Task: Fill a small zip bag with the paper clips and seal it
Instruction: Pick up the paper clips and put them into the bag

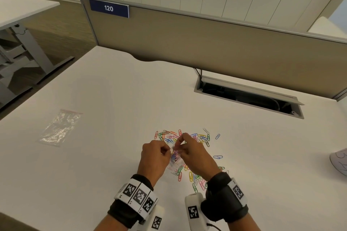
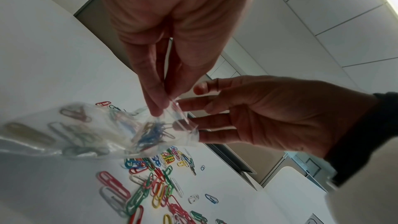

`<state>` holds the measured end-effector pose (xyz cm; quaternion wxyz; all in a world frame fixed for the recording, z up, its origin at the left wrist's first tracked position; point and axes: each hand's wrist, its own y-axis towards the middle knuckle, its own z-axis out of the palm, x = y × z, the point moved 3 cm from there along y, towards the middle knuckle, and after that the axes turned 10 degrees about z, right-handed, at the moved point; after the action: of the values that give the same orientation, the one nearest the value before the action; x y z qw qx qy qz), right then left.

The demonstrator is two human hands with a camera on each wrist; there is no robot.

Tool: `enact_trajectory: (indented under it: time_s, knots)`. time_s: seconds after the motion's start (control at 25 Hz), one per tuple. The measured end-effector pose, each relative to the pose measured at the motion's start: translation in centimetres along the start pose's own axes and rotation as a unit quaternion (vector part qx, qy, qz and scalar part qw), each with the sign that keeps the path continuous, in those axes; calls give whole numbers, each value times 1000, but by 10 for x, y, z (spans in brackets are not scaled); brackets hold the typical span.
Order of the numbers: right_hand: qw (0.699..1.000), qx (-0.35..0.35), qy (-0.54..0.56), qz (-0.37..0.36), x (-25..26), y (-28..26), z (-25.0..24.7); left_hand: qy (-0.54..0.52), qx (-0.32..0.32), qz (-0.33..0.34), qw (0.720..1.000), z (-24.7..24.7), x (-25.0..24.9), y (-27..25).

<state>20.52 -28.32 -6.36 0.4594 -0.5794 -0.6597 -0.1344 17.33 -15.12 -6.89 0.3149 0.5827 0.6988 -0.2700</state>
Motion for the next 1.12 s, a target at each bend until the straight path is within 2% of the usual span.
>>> enact_trajectory:
  time_s: [0.08, 0.16, 0.24, 0.32, 0.4, 0.52, 0.64, 0.76, 0.84, 0.92, 1.12]
  knots:
    - [997, -77, 19, -2, -10, -4, -11, -2, -3, 0, 1000, -1, 1, 0]
    - [993, -116, -6, 27, -33, -12, -22, 0, -5, 2, 1000, -2, 2, 1]
    - [984, -97, -104, 105, -67, -21, -25, 1, -4, 3, 1000, -2, 3, 1]
    - [960, -73, -199, 182, -97, -31, -23, -2, -5, 4, 1000, -1, 3, 1]
    - [954, -69, -200, 210, -116, -35, -16, -3, -6, 4, 1000, 0, 4, 1]
    - [972, -98, -122, 174, -122, -25, -6, 1, -4, 10, 1000, 1, 5, -1]
    - [983, -100, -100, 115, -108, -9, 3, -2, -7, 10, 1000, -1, 4, -3]
    - [985, -66, -136, 86, -93, -5, 10, -1, -8, 10, 1000, -3, 4, -4]
    - [971, -35, -225, 78, -88, -7, 14, -2, -10, 8, 1000, -3, 4, -4]
    - [961, -39, -269, 55, -87, -8, 19, -9, -11, 5, 1000, -3, 4, -5]
    - [973, -74, -217, 12, -90, 0, 16, -9, -10, 4, 1000, -3, 2, -7]
